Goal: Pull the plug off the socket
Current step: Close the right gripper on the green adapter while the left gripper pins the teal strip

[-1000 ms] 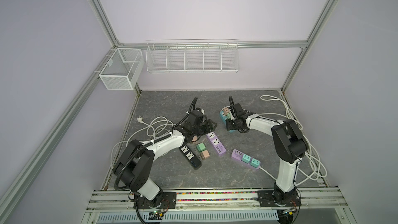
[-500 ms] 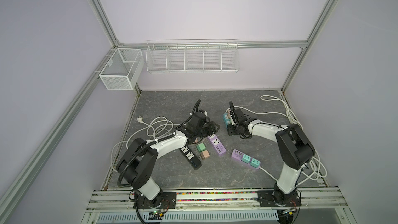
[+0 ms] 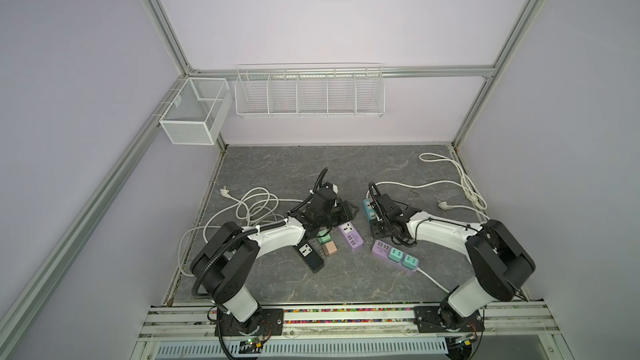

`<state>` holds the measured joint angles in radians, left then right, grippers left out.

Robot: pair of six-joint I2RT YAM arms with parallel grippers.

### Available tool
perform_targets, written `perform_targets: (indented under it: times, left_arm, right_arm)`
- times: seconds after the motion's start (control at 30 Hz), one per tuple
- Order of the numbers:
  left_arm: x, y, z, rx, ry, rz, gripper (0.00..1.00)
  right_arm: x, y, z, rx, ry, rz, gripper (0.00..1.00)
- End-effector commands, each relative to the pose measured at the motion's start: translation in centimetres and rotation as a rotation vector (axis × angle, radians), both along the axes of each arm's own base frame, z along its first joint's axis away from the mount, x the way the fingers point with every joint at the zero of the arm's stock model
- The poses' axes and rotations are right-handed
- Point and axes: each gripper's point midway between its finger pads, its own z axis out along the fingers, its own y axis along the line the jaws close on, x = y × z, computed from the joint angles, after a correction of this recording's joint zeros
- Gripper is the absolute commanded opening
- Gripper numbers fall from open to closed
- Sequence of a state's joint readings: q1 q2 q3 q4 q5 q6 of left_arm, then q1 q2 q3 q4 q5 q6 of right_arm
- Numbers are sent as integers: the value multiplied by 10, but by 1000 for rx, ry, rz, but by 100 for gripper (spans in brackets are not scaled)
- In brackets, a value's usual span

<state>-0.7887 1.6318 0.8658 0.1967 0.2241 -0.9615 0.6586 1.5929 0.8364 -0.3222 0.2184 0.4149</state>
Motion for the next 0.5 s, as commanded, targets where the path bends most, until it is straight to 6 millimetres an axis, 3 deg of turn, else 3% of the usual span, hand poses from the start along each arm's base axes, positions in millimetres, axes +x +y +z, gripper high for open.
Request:
perform_targets:
  times: [0.0,0.27,0.47]
  left_arm:
    - [2,-5,1,-25,-6,18,55]
    - [0,-9,1,-20,-12,3,54]
    - [-2,-16,1,-31,-9,-12,54]
  right_arm:
    - [-7,-5,-1,-2,-4,-41,50]
    - [-20,2,-5,6,5,-51,55]
    - [-19,3,24,35,-40,-46,69]
